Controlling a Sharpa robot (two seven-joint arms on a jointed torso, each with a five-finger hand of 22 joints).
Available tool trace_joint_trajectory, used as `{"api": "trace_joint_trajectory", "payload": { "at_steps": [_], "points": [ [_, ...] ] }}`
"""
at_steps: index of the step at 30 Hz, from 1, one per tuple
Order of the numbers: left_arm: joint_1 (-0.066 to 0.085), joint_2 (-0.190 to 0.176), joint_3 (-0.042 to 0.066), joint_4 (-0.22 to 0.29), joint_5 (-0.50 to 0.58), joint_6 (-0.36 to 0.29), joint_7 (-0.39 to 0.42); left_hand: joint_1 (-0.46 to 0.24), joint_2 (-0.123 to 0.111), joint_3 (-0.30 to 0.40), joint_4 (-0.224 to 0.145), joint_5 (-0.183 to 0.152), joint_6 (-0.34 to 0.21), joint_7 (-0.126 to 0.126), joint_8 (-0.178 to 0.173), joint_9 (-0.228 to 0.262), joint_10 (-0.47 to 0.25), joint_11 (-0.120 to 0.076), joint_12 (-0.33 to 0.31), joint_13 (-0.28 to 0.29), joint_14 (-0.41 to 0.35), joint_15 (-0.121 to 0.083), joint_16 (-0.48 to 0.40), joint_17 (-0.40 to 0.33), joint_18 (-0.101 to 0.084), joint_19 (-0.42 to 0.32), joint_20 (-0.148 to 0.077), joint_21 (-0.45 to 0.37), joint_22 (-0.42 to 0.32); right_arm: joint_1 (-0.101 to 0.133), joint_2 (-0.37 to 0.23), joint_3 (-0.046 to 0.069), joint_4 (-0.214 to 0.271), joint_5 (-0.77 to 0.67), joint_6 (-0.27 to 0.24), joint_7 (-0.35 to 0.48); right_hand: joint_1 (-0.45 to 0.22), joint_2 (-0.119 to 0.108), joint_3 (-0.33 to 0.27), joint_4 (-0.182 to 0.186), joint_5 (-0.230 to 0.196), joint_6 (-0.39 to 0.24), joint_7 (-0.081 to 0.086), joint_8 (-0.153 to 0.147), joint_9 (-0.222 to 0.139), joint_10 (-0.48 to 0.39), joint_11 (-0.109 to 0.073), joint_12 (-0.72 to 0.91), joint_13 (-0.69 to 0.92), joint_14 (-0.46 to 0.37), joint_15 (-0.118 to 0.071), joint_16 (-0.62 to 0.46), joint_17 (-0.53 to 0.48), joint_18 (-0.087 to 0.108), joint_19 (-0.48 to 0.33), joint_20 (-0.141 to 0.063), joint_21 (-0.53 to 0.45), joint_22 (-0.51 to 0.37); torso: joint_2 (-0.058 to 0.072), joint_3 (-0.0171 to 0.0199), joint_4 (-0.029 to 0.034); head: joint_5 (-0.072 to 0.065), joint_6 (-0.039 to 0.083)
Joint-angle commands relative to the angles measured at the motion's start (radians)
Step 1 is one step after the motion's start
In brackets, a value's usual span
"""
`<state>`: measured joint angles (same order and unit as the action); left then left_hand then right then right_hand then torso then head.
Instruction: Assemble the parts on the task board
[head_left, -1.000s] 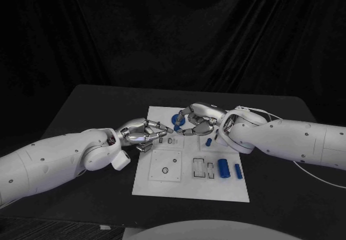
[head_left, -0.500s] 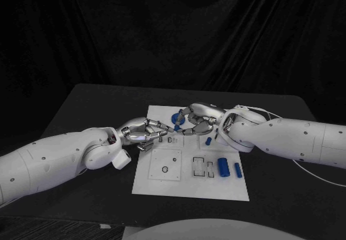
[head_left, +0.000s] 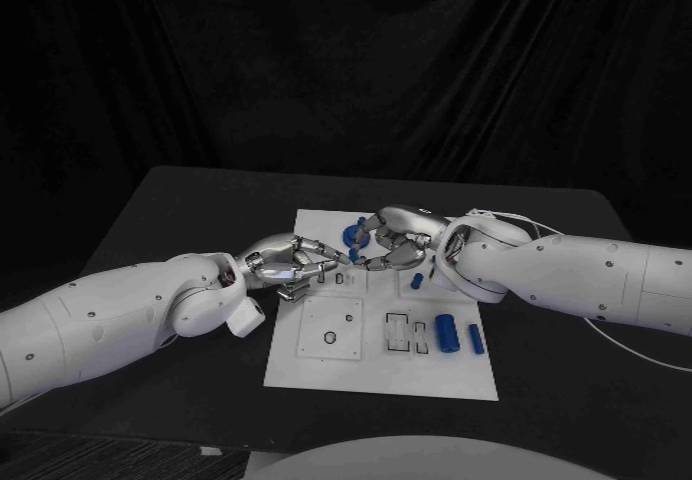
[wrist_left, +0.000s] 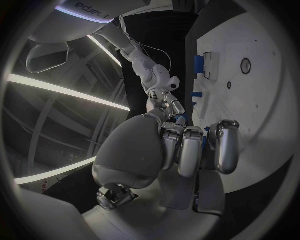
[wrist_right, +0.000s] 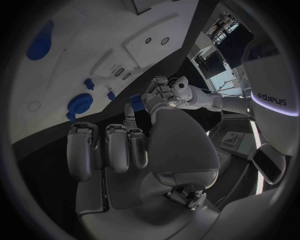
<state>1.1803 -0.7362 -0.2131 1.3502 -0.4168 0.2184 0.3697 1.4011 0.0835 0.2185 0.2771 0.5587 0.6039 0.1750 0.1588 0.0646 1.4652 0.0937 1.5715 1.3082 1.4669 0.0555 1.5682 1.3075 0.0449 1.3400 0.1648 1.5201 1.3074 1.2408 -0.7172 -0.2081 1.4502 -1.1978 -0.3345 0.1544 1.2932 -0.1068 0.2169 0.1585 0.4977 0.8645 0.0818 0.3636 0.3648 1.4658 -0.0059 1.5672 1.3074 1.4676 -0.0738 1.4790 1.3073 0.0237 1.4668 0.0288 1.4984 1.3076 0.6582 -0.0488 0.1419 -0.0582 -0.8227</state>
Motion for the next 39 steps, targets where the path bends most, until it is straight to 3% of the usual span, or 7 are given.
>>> {"api": "trace_joint_trajectory", "payload": {
  "at_steps": [1, 39],
  "points": [
    [0.000, 0.004, 0.001, 0.000, 0.003, 0.018, 0.019, -0.008, -0.002, 0.008, 0.000, 0.003, -0.004, 0.003, -0.007, -0.001, 0.106, 0.007, -0.001, 0.263, 0.104, 0.006, 0.003, 0.263, 0.003, -0.009, 0.001, -0.006, 0.102, -0.003, 0.002, 0.001, 0.000, 0.000, 0.016, -0.021, 0.000, 0.007, 0.002, -0.001, -0.002, 0.000, 0.004, -0.004, -0.001, 0.105, 0.007, 0.004, 0.263, 0.070, 0.006, -0.002, 0.076, -0.004, 0.069, 0.008, -0.002, 0.237, 0.000, 0.0001, 0.0001, -0.001, -0.001],
    [0.000, 0.010, 0.001, -0.007, 0.003, 0.033, 0.001, -0.009, -0.001, 0.023, -0.001, 0.003, -0.010, -0.007, -0.011, -0.002, 0.106, 0.001, -0.001, 0.263, 0.104, 0.003, 0.003, 0.263, 0.007, -0.028, 0.002, -0.013, 0.093, -0.007, 0.013, 0.001, -0.002, 0.000, 0.026, -0.020, 0.006, 0.008, 0.007, -0.009, 0.010, -0.001, 0.009, -0.015, -0.005, 0.105, 0.013, 0.004, 0.263, 0.070, 0.012, -0.002, 0.075, -0.003, 0.068, 0.015, -0.004, 0.236, 0.000, 0.0002, -0.0002, -0.006, -0.006]
  ]
}}
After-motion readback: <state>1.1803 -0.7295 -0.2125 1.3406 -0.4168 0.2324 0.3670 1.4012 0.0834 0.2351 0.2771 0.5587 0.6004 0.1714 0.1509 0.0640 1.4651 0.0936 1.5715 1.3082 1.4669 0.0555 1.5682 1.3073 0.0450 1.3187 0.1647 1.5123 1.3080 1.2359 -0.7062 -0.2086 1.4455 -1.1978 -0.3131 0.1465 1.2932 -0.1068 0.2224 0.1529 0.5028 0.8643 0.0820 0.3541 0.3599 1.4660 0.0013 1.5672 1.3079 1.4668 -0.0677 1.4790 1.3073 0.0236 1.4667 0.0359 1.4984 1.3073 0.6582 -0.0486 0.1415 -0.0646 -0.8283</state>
